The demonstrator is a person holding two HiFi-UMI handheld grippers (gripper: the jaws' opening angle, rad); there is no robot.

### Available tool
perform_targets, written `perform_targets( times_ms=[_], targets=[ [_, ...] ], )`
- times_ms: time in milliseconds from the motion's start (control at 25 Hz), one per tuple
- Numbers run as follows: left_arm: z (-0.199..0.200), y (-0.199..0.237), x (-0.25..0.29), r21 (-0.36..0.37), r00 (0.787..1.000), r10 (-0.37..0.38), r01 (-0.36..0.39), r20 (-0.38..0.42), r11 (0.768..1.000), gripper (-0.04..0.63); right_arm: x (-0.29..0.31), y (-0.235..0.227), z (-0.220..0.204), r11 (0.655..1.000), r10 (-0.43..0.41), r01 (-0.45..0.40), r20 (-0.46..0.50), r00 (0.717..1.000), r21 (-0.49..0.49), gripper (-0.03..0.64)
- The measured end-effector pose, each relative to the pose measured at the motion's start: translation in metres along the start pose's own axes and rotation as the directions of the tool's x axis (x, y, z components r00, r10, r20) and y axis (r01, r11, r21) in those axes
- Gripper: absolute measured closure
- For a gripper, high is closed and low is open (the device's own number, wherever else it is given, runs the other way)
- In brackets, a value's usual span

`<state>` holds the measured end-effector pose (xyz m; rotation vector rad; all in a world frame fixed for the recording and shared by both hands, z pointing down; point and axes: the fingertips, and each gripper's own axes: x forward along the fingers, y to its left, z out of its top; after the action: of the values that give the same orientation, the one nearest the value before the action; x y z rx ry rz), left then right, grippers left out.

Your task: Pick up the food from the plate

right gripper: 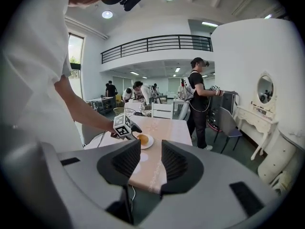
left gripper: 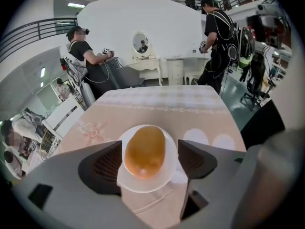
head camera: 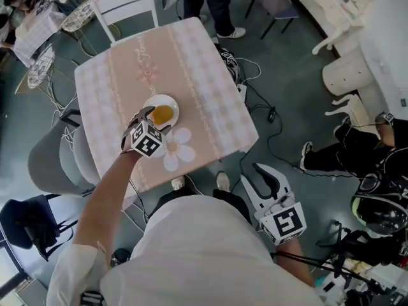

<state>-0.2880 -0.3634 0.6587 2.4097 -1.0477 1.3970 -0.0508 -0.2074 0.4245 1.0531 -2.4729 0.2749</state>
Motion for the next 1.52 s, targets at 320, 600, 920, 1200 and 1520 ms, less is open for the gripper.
perform_targets(
  times_ms=[320,600,920,1200,1520],
  targets=[
    [-0.008,0.016,0.036,0.078,0.998,0.003,0.001,-0.058,0.997,0.233,-0.009,-0.004,-0.007,0.991,-0.125,0.126,-0.036,0.992,0.05,0.48],
    [-0.006,0.023,0.031,0.045,0.999,0.022,-0.021,-0.039,0.999,0.256,-0.024,-0.02,-0.012,0.985,-0.166,0.167,-0.037,0.985,0.045,0.48],
    [0.017,0.013,-0.014,-0.092,0.998,0.051,-0.048,0.024,0.995,0.258,-0.03,-0.037,-0.014,0.996,-0.088,0.088,0.002,0.996,0.002,0.482],
    [0.052,-0.007,-0.08,-0.232,0.987,0.103,-0.073,0.12,0.97,0.258,-0.028,-0.047,-0.013,0.998,0.026,-0.024,0.04,0.999,-0.053,0.482],
    [0.103,-0.053,-0.169,-0.361,0.946,0.166,-0.056,0.279,0.931,0.258,-0.023,-0.051,-0.011,0.975,0.185,-0.178,0.049,0.981,-0.13,0.489]
  ],
)
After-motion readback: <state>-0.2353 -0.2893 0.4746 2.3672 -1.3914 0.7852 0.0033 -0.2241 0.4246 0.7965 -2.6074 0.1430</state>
